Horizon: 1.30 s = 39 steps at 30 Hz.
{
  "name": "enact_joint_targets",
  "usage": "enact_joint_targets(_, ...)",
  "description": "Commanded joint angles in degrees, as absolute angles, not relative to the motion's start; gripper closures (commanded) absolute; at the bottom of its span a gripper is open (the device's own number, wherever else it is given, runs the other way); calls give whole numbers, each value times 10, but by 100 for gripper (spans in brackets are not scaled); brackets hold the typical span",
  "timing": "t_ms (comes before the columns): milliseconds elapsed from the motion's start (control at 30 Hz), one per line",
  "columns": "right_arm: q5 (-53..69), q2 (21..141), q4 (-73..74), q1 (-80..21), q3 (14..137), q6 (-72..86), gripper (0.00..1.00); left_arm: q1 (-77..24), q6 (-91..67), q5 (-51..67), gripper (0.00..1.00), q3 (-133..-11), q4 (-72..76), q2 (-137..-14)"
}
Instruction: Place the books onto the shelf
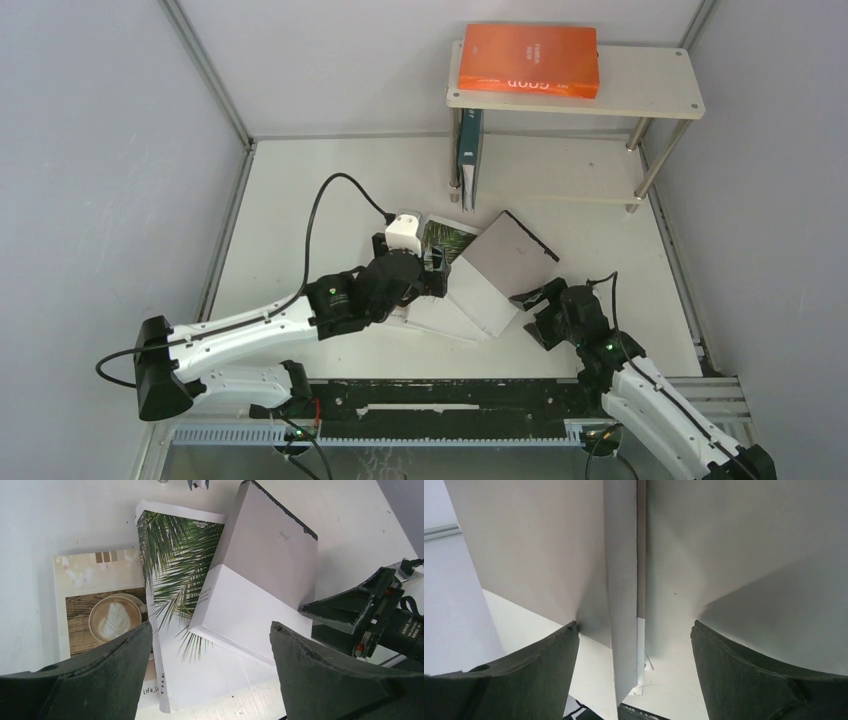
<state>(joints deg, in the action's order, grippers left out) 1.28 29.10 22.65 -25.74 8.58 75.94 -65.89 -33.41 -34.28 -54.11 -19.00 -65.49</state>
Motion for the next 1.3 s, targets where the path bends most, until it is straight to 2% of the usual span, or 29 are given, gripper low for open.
enact_joint_targets(0,8,331,195,-258,109,775,11,-658,-320,-345,9,-578,-170,-645)
enact_joint_targets(533,-27,425,40,-274,63,815,10,-636,-305,-328,9,-574,-155,-646)
enact_joint_targets(900,-64,479,-143,-289,-18,856,11,-623,-300,-315,9,-576,-150,-662)
enact_joint_targets(1100,-85,483,-180,-294,-29,858,19,-623,-298,-315,9,-576,-150,-670)
enact_joint_targets(1267,-102,428,-149,-295,-30,856,32,-619,-302,-317,9,-574,-150,-673)
